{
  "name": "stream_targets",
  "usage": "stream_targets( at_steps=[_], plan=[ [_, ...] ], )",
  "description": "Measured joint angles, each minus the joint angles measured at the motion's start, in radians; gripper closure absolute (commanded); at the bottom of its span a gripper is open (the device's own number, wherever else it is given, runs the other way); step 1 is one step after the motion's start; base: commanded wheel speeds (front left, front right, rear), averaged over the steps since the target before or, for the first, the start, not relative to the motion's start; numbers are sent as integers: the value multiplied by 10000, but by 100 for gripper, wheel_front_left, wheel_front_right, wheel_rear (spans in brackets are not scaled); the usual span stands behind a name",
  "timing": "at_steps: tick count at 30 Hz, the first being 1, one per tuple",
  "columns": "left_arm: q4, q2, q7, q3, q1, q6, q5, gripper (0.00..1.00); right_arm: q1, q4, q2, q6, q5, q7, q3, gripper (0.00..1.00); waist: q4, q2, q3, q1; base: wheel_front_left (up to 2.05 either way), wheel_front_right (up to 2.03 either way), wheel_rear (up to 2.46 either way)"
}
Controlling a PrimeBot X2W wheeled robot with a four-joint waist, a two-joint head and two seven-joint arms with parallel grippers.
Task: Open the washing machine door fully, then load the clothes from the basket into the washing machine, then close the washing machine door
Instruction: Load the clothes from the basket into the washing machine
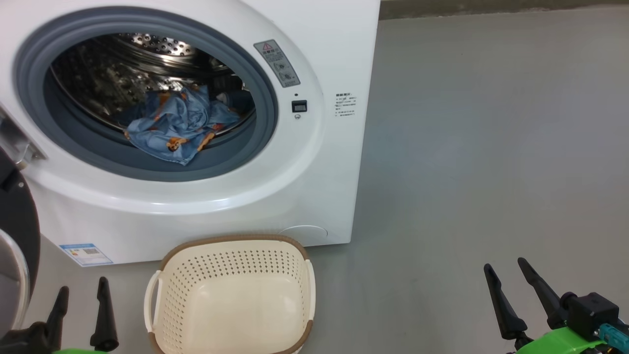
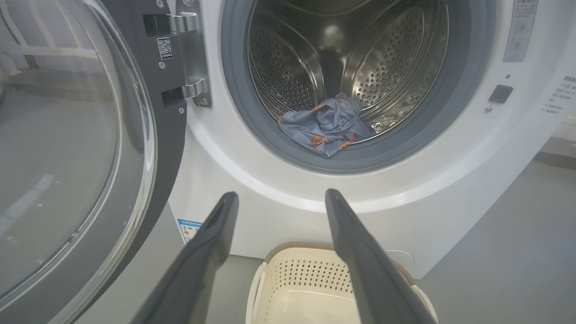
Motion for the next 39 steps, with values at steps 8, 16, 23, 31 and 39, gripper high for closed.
stream_targets(
  at_steps=[8, 16, 23, 31, 39],
  plan=[
    [-525, 6, 0, 123, 621, 0, 0, 0, 169, -46, 12, 0, 0, 0, -130, 0, 122, 0, -188, 0, 0, 0, 0],
    [-725, 4, 0, 134, 783, 0, 0, 0, 371, -88, 58, 0, 0, 0, -261, 0, 152, 0, -196, 0, 0, 0, 0],
    [-769, -2, 0, 136, 783, 0, 0, 0, 371, -98, 71, 0, 0, 0, -263, 0, 132, 0, -213, 0, 0, 0, 0],
    [-815, -29, 0, 121, 783, 0, 0, 0, 370, -121, 65, 0, -2, 0, -286, 0, 141, 0, -229, 0, 0, 0, 0],
    [-807, -71, 0, 111, 783, 0, 186, 0, 370, -136, 50, 0, -2, 0, -284, 0, 153, 0, -256, -1, -9, 9, 0]
  ],
)
